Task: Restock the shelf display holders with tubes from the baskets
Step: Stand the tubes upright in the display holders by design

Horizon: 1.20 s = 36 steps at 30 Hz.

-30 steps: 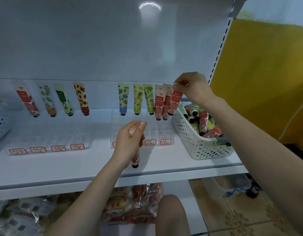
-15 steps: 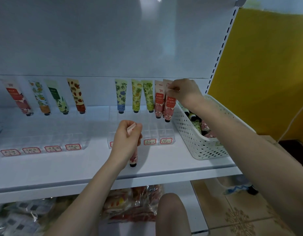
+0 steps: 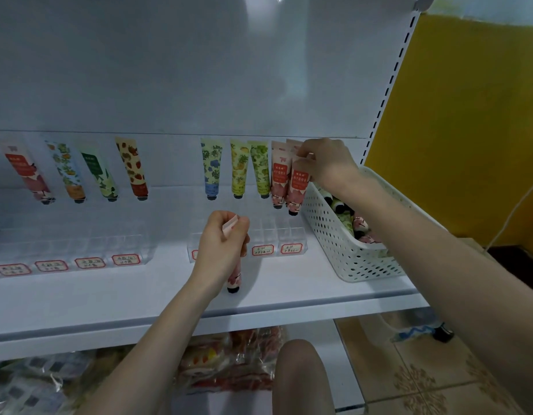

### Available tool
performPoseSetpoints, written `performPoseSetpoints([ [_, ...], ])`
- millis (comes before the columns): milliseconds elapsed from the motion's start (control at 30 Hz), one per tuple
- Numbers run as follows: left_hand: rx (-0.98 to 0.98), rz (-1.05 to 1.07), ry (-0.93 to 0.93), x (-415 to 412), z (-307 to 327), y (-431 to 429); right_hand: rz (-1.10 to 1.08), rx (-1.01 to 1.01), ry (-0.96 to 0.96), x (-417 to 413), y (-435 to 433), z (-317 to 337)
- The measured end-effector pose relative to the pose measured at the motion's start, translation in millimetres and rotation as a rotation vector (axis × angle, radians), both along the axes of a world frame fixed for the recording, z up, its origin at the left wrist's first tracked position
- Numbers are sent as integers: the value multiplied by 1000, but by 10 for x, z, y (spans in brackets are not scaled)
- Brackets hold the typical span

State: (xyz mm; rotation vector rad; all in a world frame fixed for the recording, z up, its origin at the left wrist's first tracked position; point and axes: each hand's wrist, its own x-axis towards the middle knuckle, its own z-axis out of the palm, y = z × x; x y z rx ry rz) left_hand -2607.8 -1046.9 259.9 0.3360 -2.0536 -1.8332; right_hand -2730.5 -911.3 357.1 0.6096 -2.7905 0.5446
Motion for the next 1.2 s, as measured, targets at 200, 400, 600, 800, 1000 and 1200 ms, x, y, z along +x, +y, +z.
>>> performPoseSetpoints([
  [200, 15, -8, 0, 4, -6, 4, 3, -30, -20, 8, 29, 13],
  [400, 11, -13, 8, 4, -15, -1, 23, 5, -19, 25, 1, 8],
  [600, 19, -18, 10, 0, 1, 2, 51, 21, -23, 64, -4, 49],
  [800, 30, -18, 25, -2, 17, 15, 34, -6, -46, 75, 11, 67],
  [1000, 25, -17, 27, -2, 2, -7, 19, -21, -180, 67, 15, 51],
  [1200, 23, -16, 22, -5, -20, -18, 49, -14, -113, 71, 58, -20],
])
